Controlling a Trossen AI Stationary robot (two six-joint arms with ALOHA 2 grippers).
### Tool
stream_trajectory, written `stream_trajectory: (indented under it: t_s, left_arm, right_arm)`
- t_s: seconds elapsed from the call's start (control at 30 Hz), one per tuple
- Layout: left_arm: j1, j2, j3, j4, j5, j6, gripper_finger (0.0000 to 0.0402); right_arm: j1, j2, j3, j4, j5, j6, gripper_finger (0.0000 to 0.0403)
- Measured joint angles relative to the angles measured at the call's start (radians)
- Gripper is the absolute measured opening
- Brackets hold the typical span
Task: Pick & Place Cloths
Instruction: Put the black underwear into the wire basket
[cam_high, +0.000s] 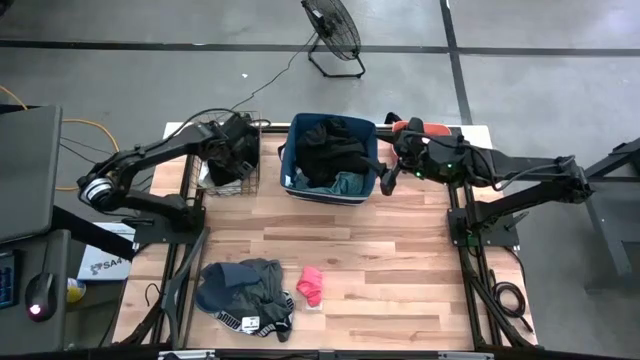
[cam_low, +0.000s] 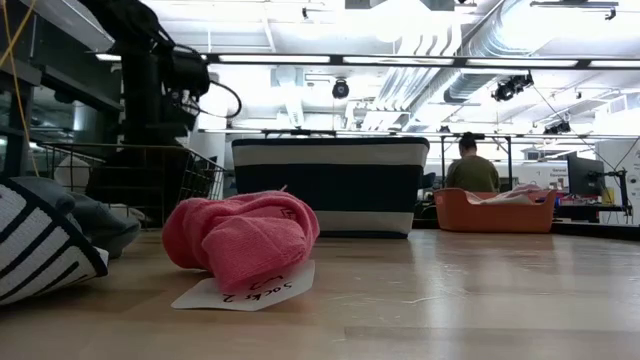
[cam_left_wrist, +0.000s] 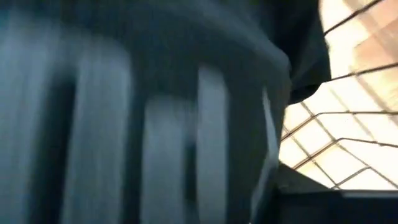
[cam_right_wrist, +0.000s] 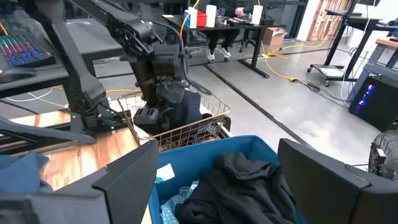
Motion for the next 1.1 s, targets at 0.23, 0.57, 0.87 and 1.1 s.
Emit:
stream_trajectory:
  t_s: [0.23, 0.57, 0.87, 1.1]
  left_arm:
    - [0.000, -0.053, 0.109, -0.179, 0.008, -0.028, 0.0167]
    - [0.000, -0.100, 0.237, -0.274, -0.074, -0.075, 0.0185]
    - [0.000, -0.102, 0.256, -0.075, -0.048, 0.001, 0.0050]
    - [0.000, -0.102, 0.201, 0.031, -0.046, 0.001, 0.0004]
  right_arm:
    - [0.000, 0.000, 0.000, -0.006, 0.000, 0.003, 0.0321]
    - [0.000, 0.000, 0.000, -0.009, 0.000, 0.003, 0.0321]
    - [0.000, 0.000, 0.000, -0.020, 0.000, 0.011, 0.0321]
    - [0.000, 0.000, 0.000, -0.034, 0.000, 0.026, 0.0321]
